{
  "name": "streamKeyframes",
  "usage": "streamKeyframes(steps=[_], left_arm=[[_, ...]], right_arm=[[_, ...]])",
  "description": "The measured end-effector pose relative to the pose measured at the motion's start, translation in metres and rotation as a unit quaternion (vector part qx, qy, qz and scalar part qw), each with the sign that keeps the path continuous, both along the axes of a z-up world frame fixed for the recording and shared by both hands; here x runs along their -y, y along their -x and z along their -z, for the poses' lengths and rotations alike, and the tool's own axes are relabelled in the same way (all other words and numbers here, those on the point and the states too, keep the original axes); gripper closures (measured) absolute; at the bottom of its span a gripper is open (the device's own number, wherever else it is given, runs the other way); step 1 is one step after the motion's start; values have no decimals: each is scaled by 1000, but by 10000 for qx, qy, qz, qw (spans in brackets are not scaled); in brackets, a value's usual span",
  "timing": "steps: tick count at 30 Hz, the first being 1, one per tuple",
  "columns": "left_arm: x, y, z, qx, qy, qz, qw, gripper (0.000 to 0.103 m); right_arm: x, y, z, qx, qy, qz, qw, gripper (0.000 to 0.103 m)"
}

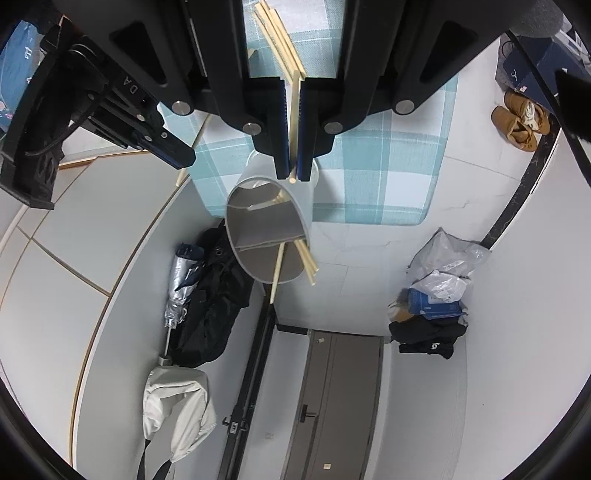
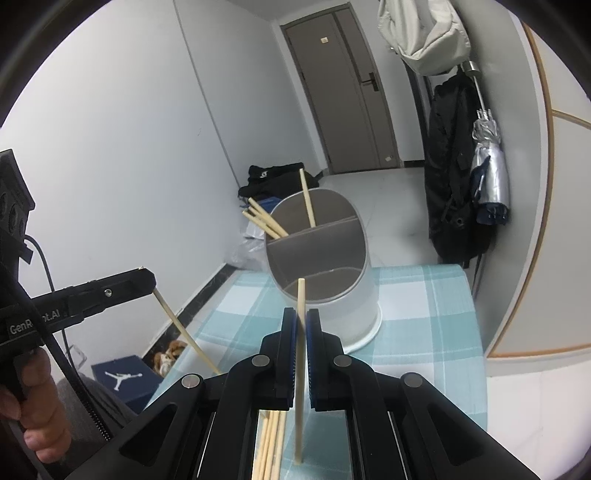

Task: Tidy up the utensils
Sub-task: 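Carry both held chopsticks over the white holder and lower them into it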

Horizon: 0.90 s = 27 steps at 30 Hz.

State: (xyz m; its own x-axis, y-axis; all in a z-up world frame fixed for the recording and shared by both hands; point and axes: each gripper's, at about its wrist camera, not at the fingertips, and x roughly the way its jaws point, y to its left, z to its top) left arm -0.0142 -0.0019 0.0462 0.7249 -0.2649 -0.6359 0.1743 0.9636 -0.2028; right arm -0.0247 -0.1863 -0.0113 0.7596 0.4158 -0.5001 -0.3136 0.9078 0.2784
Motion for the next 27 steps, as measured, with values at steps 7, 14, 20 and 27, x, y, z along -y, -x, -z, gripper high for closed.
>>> streamKeyframes(steps=[7, 14, 20, 27], left_arm=[[5, -6, -24, 124, 16, 168, 9998, 102], [8, -22, -53, 243, 247, 244, 9991, 102], [13, -46, -90, 485, 377, 324, 9976, 102], [11, -82, -123, 713, 499, 345, 9956, 102]], right_arm=[[8, -5, -22, 238, -44, 64, 9997, 99], [19, -22, -61, 488, -150, 143, 9986, 99], [24, -44, -106, 754, -168, 106, 9970, 99], [20, -79, -154, 1108, -103, 46, 9938, 99]])
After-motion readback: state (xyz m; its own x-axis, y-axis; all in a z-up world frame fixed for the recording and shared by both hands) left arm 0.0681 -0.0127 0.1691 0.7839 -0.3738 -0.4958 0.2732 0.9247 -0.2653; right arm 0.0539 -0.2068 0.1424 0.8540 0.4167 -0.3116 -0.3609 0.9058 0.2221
